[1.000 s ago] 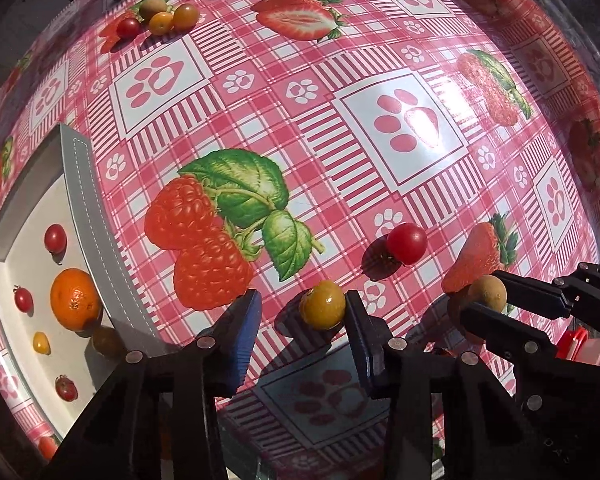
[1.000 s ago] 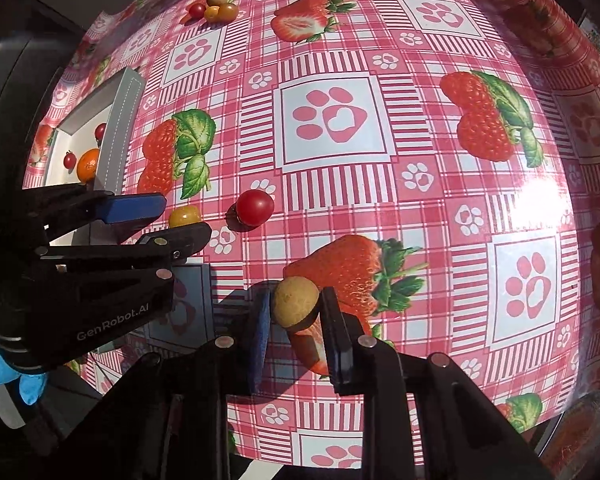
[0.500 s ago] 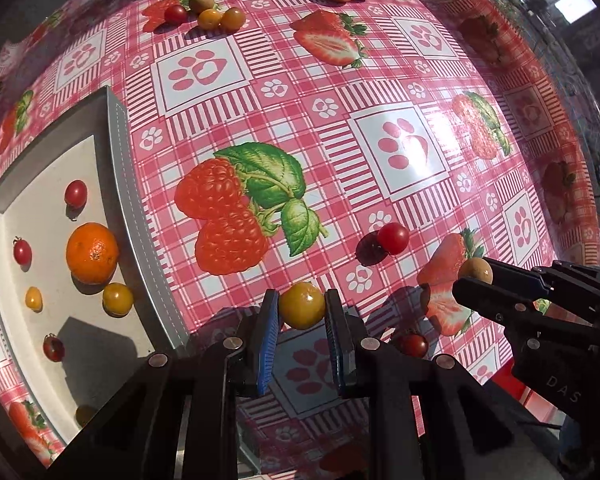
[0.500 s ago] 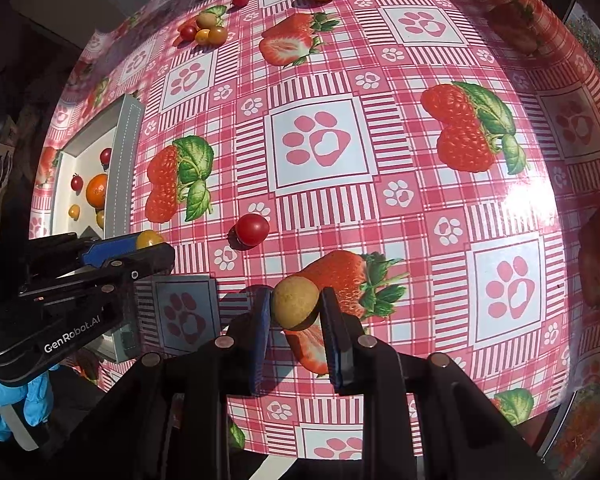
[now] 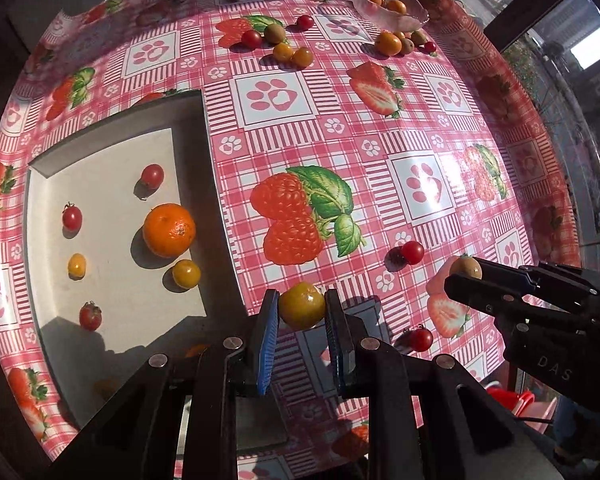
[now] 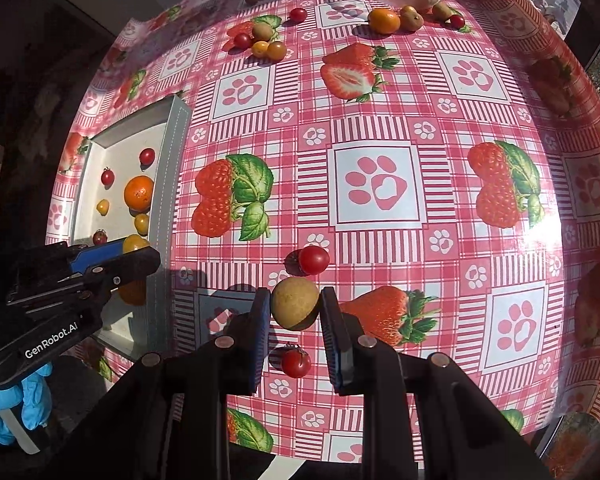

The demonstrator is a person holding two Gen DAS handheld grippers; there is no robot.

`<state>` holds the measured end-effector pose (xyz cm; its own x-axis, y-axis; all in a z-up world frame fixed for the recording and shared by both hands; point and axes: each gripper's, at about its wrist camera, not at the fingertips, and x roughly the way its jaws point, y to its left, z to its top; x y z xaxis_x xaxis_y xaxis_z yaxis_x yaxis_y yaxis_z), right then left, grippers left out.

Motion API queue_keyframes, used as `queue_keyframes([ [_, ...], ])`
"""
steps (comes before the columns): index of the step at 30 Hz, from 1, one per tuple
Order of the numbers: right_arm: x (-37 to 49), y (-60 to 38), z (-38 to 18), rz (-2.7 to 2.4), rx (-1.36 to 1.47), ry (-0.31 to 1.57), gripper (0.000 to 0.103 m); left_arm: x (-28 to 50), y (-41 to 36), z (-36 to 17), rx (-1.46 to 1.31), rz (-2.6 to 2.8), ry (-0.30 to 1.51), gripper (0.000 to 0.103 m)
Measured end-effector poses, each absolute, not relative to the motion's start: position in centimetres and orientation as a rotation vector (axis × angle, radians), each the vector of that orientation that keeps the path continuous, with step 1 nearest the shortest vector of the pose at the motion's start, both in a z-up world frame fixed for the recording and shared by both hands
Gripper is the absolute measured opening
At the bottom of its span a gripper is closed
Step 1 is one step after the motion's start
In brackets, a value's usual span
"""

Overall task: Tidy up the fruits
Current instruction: 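Grasp a kiwi with the right tool while the left grasps a yellow cherry tomato, then carry the kiwi and yellow tomato into the white tray and open both tools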

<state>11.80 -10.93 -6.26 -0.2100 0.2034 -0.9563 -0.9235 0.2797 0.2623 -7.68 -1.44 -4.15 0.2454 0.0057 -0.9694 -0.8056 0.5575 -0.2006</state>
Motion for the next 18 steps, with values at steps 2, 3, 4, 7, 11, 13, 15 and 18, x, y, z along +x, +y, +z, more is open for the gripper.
queue_keyframes([
  [2, 11.0, -10.4, -5.9, 1.242, -0.746, 1.372, 0.027, -8.0, -1.5, -4.2, -0.834, 0.666, 1.192, 0.024],
  [3, 10.6, -10.1, -5.8, 1.253, -0.754, 1.365, 0.027, -7.6, -1.7, -4.4, -0.842, 0.678, 1.184, 0.024],
  [4, 10.1, -9.8, -5.6, 1.265, -0.762, 1.359, 0.027, -7.7, -1.7, -4.4, -0.848, 0.687, 1.178, 0.024],
  [7, 8.7, -8.9, -5.2, 1.298, -0.786, 1.345, 0.027, -8.9, -1.7, -4.4, -0.869, 0.716, 1.158, 0.024],
  [11, 6.7, -7.6, -4.7, 1.346, -0.823, 1.322, 0.027, -10.8, -1.3, -4.6, -0.901, 0.758, 1.138, 0.024],
  [13, 5.7, -7.1, -4.5, 1.371, -0.843, 1.312, 0.027, -12.0, -1.2, -4.7, -0.915, 0.78, 1.129, 0.024],
  [15, 4.6, -6.5, -4.4, 1.391, -0.862, 1.303, 0.027, -13.1, -1.1, -4.9, -0.928, 0.799, 1.121, 0.024],
  [18, 3.0, -5.7, -4.3, 1.424, -0.895, 1.292, 0.027, -14.6, -0.8, -5.3, -0.95, 0.827, 1.113, 0.024],
])
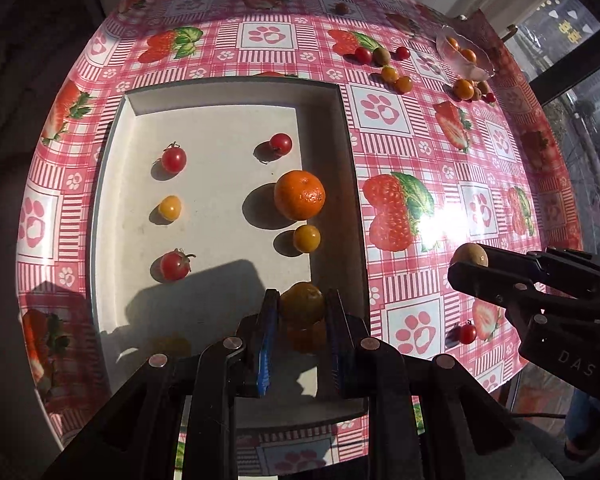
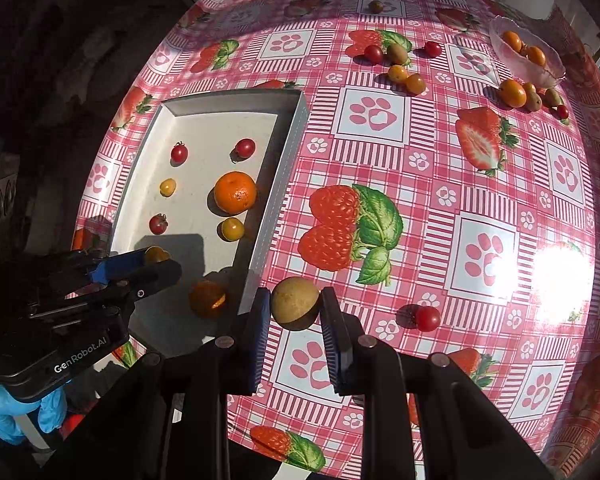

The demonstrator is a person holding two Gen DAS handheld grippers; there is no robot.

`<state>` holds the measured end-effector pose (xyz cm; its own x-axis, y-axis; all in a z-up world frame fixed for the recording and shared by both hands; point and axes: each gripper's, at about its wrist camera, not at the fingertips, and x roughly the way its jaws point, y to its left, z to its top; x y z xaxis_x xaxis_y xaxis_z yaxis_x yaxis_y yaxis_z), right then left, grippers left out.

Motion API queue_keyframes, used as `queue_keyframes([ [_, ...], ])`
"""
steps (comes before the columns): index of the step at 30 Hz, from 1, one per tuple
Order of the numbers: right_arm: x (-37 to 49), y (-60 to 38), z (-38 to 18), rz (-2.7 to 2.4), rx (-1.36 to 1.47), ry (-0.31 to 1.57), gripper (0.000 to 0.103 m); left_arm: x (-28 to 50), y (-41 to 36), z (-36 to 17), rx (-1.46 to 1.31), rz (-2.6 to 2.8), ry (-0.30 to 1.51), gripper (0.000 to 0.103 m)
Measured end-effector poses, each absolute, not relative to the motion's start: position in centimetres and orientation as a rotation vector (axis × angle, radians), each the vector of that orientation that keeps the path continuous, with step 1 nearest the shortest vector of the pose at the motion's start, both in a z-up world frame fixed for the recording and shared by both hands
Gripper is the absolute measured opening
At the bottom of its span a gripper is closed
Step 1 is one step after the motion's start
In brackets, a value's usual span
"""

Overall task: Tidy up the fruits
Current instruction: 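Carry the kiwi and yellow tomato into the white tray and open both tools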

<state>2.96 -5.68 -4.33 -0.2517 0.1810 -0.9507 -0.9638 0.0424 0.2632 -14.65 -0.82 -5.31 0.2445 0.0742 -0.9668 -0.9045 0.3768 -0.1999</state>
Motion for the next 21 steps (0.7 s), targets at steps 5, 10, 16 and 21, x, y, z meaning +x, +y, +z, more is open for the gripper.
queue_keyframes([
  [5, 0.2, -4.7, -4.6, 1.476, -0.951, 1.281, 0.027, -17.1, -0.7, -6.1, -0.992, 0.873, 1.103, 0.024],
  [10, -2.1, -3.9, -5.3, 1.518, -0.995, 1.291, 0.027, -18.7, -0.8, -7.4, -1.02, 0.899, 1.116, 0.024],
  [16, -4.1, -2.4, -6.9, 1.527, -1.026, 1.336, 0.027, -18.6, -1.2, -8.9, -1.014, 0.897, 1.145, 0.024],
  [21, -5.8, -1.1, -8.7, 1.532, -1.078, 1.356, 0.027, -18.2, -1.7, -10.0, -0.994, 0.888, 1.174, 0.024],
])
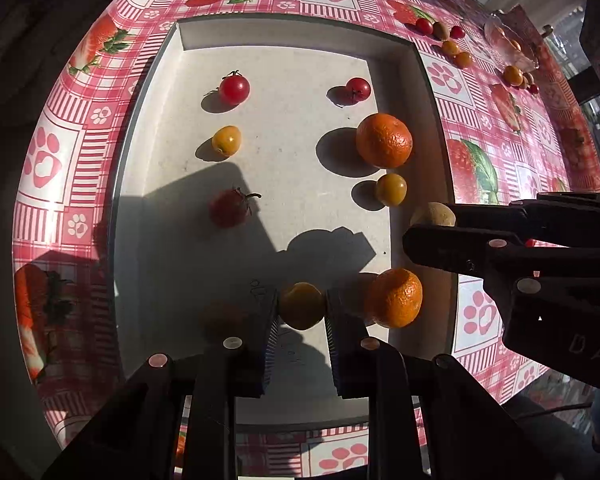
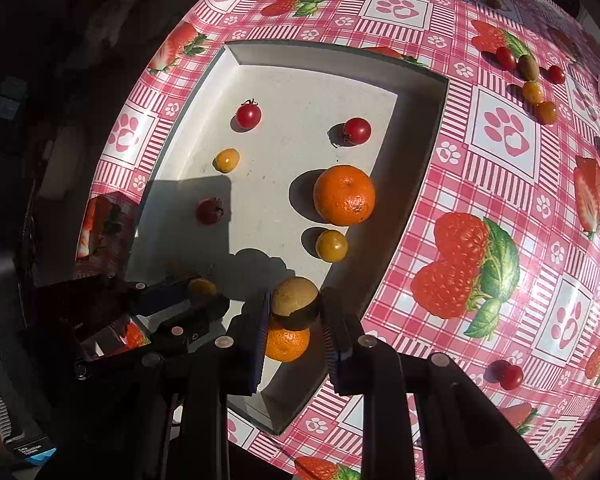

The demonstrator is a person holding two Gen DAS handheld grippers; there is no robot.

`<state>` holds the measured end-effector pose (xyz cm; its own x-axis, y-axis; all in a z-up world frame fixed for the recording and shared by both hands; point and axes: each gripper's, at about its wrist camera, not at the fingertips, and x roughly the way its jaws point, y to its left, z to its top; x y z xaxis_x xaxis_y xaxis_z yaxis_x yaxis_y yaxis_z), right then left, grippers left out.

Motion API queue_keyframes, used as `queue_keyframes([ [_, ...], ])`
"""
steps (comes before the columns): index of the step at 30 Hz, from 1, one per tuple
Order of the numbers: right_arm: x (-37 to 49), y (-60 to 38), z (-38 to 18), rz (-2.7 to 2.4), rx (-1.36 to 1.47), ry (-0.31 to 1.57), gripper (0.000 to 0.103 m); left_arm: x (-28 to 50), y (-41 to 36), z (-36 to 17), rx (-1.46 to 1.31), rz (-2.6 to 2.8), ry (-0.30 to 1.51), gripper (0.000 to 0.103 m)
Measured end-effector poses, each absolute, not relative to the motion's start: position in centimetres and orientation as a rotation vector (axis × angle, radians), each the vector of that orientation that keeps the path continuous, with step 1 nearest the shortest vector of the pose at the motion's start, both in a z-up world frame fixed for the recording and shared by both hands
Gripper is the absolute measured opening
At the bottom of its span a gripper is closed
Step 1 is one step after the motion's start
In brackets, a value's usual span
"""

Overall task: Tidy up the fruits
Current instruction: 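Carry the kiwi and yellow tomato into the white tray and open both tools, then withdraw both open tools from the tray back toward the loose fruit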

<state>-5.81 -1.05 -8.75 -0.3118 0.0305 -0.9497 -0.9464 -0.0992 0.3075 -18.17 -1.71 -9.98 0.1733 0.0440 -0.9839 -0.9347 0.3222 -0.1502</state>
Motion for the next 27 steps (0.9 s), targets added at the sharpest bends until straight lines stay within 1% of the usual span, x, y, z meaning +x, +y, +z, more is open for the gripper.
queue_keyframes([
  [9, -7.7, -0.3, -11.6, 1.504, -1.152, 1.379, 0.027, -17.7, -1.8, -11.4, -0.998, 0.892, 1.202, 0.024],
  [17, -8.0, -0.3, -12.6, 1.473, -1.17, 1.397, 0.028, -16.4, -2.3, -12.3, -0.955, 0.901, 1.247, 0.025],
  [18, -8.0, -0.3, -12.6, 1.473, -1.17, 1.4, 0.029, -16.3, -2.3, -12.4, -0.953, 0.896, 1.248, 0.033],
  [19, -8.0, -0.3, -12.6, 1.476, -1.166, 1.405, 0.033, -16.1, -2.3, -12.4, -0.952, 0.892, 1.247, 0.06],
  [20, -8.1, -0.1, -12.7, 1.481, -1.163, 1.409, 0.042, -16.0, -2.4, -12.3, -0.941, 0.91, 1.243, 0.074],
  [21, -8.1, -0.1, -12.6, 1.483, -1.165, 1.406, 0.048, -15.9, -2.4, -11.8, -0.921, 0.938, 1.232, 0.085],
  [22, -8.2, -0.1, -12.6, 1.479, -1.169, 1.399, 0.06, -15.9, -2.4, -11.7, -0.911, 0.939, 1.221, 0.085],
  [27, -7.8, 0.1, -11.1, 1.489, -1.112, 1.409, 0.071, -15.6, -1.7, -10.9, -0.934, 0.937, 1.218, 0.085],
])
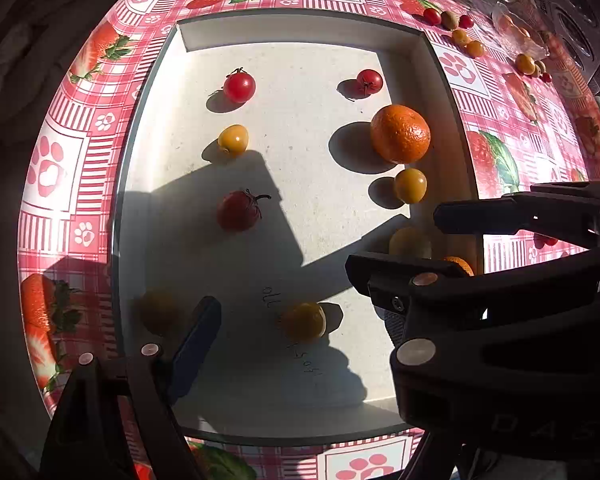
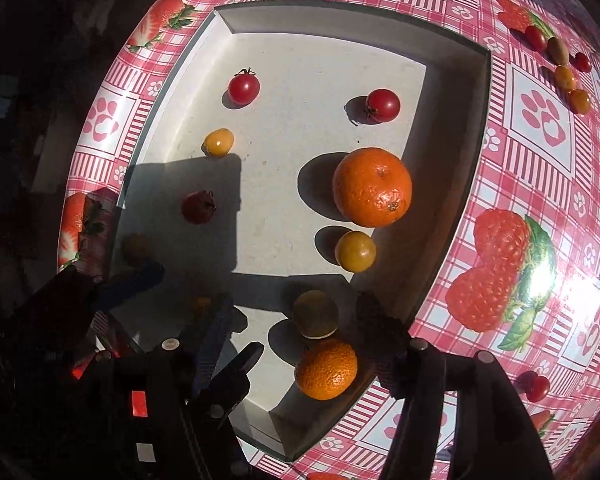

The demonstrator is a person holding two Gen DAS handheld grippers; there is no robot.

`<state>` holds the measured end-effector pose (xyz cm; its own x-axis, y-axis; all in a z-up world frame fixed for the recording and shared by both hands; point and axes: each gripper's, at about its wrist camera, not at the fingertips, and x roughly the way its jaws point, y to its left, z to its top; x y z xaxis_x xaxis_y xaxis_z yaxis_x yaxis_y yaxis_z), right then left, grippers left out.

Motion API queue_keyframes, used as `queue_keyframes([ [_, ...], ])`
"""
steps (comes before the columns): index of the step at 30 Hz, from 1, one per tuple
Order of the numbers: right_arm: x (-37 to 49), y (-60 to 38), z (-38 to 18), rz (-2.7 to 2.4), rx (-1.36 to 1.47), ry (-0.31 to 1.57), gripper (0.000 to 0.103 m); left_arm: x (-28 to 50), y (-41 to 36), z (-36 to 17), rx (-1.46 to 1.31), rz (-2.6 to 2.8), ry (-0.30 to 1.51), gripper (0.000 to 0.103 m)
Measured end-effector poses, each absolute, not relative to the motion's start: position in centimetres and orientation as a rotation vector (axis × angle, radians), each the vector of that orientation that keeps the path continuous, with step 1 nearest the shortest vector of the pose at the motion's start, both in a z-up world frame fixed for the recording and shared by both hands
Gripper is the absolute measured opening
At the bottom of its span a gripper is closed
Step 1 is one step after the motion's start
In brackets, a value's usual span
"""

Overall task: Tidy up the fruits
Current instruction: 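Withdraw both open tools from the tray back toward the loose fruit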

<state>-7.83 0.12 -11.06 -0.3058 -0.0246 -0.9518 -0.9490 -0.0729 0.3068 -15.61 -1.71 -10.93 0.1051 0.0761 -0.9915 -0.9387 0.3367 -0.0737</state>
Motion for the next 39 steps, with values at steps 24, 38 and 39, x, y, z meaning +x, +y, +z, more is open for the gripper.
queue_keyframes([
  [24, 10.6, -14.0, -8.5, 1.106, -0.825, 1.406, 0.079, -2.5, -3.6, -5.4, -0.614, 0.601, 1.251, 0.085],
  [38, 8.9, -15.7, -11.9, 1.085, -0.707, 1.456, 0.065, 6.1, -5.3, -10.1, -0.526, 0.424, 1.344, 0.085],
  [39, 8.9, -15.8, -11.9, 1.083, -0.69, 1.454, 0.065, 6.4, -5.3, -10.5, -0.535, 0.416, 1.347, 0.085],
])
